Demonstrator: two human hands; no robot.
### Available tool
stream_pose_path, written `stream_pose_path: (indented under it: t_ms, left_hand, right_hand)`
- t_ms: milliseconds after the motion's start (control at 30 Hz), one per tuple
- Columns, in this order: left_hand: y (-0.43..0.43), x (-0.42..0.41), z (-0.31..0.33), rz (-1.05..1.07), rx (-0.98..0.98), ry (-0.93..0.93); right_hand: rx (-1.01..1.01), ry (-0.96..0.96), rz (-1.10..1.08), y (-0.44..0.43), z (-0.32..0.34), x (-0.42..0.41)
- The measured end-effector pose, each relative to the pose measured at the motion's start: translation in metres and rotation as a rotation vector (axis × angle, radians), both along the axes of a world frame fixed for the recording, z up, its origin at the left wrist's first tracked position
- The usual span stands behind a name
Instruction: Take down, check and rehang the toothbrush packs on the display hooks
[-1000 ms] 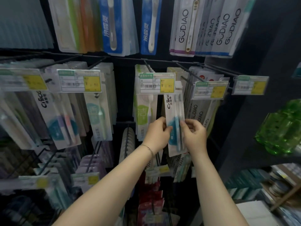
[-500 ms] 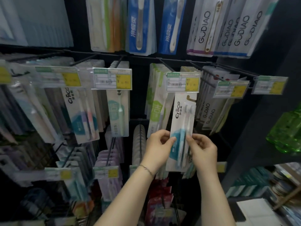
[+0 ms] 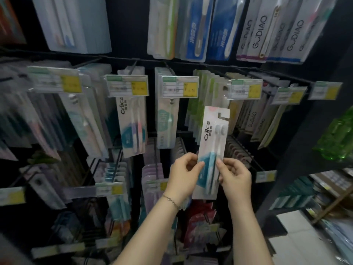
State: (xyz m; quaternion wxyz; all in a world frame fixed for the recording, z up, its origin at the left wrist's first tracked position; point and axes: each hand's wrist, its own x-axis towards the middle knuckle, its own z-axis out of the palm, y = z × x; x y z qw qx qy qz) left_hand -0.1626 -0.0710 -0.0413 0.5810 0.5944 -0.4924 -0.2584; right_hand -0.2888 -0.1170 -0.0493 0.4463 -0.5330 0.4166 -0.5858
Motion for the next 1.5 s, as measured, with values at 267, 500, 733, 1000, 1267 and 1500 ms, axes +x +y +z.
stream_pose_path:
  t_ms: [267,500,733,1000,1267,1500]
  left_hand:
    - [0.055,0.055,0.0,0.037,-0.008,0.018]
    - [0.098,0.101,-0.009,0.067,-0.006,0.008]
    - [0.131,0.144,-0.013,0.165,-0.019,0.047]
    - [0.153,0.193,-0.01,0.357,-0.021,0.081]
    - [0.177,0.227,-0.011,0.509,-0.07,0.097]
    - [0.195,0.267,-0.011,0.551,-0.098,0.124]
  right_hand:
    - [0.002,0.026,0.059,0.051,0.003,0.055]
    - [0.0,0.03,0.121,0.089,-0.002,0.1]
    - [0.009,0.05,0.286,0.104,0.0,0.145]
    - [0.019,0.098,0.492,0.105,0.006,0.206]
    - [-0.015,0.096,0.627,0.119,0.006,0.259]
    - [-0.03,0.137,0.67,0.133,0.007,0.305]
